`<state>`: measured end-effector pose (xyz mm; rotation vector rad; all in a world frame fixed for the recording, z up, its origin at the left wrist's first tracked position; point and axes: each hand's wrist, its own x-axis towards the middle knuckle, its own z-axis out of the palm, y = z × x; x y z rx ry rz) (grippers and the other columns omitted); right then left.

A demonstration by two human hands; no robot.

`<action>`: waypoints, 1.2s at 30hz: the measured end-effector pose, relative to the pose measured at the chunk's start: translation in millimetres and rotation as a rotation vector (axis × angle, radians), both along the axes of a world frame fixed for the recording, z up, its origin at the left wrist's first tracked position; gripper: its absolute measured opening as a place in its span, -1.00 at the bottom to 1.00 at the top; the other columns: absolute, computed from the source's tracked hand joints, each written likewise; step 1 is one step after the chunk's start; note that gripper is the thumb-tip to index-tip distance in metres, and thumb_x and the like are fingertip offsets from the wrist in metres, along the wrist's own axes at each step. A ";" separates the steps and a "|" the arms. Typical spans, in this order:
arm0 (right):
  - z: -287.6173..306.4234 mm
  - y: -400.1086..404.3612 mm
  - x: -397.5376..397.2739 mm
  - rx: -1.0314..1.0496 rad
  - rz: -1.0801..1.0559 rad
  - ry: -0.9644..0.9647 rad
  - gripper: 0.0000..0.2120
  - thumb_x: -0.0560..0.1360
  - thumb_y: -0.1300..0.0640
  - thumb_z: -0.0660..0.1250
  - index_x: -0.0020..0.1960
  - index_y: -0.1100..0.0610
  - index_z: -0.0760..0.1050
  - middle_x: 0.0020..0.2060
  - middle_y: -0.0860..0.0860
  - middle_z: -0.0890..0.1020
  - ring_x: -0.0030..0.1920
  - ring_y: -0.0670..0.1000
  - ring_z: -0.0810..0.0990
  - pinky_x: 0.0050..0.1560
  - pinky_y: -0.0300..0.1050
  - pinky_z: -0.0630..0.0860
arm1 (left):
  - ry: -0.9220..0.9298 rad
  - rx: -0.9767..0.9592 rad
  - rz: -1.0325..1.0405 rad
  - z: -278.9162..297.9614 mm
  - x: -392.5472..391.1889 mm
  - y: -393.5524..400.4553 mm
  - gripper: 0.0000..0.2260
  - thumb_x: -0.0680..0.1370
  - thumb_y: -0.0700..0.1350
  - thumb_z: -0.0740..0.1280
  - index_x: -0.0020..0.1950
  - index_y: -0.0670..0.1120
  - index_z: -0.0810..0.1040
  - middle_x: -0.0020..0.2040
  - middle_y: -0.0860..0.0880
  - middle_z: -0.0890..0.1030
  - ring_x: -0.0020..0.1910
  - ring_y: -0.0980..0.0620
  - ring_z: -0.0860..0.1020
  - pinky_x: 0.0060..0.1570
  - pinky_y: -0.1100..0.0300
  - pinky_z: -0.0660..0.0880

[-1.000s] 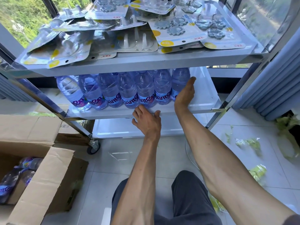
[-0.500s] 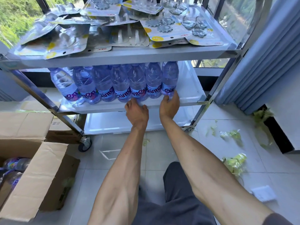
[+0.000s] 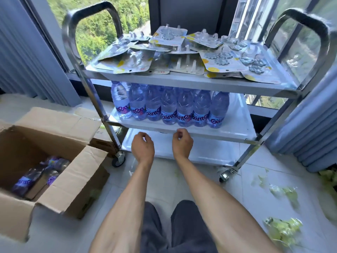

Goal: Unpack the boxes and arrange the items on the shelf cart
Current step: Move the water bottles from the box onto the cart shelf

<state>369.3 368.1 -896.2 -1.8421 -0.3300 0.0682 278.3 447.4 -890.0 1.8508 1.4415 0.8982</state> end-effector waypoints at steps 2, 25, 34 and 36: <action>2.8 13.4 -15.7 -0.005 0.107 0.023 -0.90 0.51 0.30 0.30 -0.05 0.21 0.59 -0.14 0.07 0.67 -0.14 0.04 0.59 -0.10 -0.14 0.50 | 0.027 0.013 0.066 4.6 -16.6 4.0 -0.80 0.61 -0.15 0.21 0.02 -0.18 0.61 0.00 -0.14 0.64 0.00 -0.16 0.58 -0.12 0.14 0.35; 14.0 265.5 -194.1 -0.216 0.751 -0.004 -0.73 0.48 0.34 0.20 0.04 0.23 0.65 -0.09 0.13 0.70 -0.01 0.12 0.65 0.09 -0.04 0.53 | 0.005 -0.071 0.584 -35.8 -231.1 217.2 -0.77 0.48 -0.28 0.24 0.04 -0.16 0.63 0.03 -0.19 0.65 0.05 -0.21 0.57 0.00 0.07 0.42; -89.0 408.1 -313.0 -0.794 1.031 0.079 -0.69 0.46 0.19 0.30 0.18 0.20 0.57 0.13 0.23 0.61 0.18 0.23 0.58 0.15 -0.03 0.53 | 0.112 -0.552 0.740 -127.0 -336.0 327.6 -0.73 0.55 -0.11 0.33 0.19 -0.23 0.55 0.21 -0.26 0.57 0.23 -0.25 0.52 0.18 0.02 0.43; -120.8 425.4 -323.1 -0.860 1.044 0.057 -0.71 0.47 0.15 0.33 0.16 0.23 0.56 0.10 0.23 0.63 0.16 0.24 0.59 0.10 -0.03 0.52 | 0.154 -0.627 0.747 -153.9 -345.7 346.7 -0.69 0.54 -0.12 0.35 0.23 -0.24 0.52 0.24 -0.26 0.54 0.24 -0.25 0.51 0.19 0.02 0.44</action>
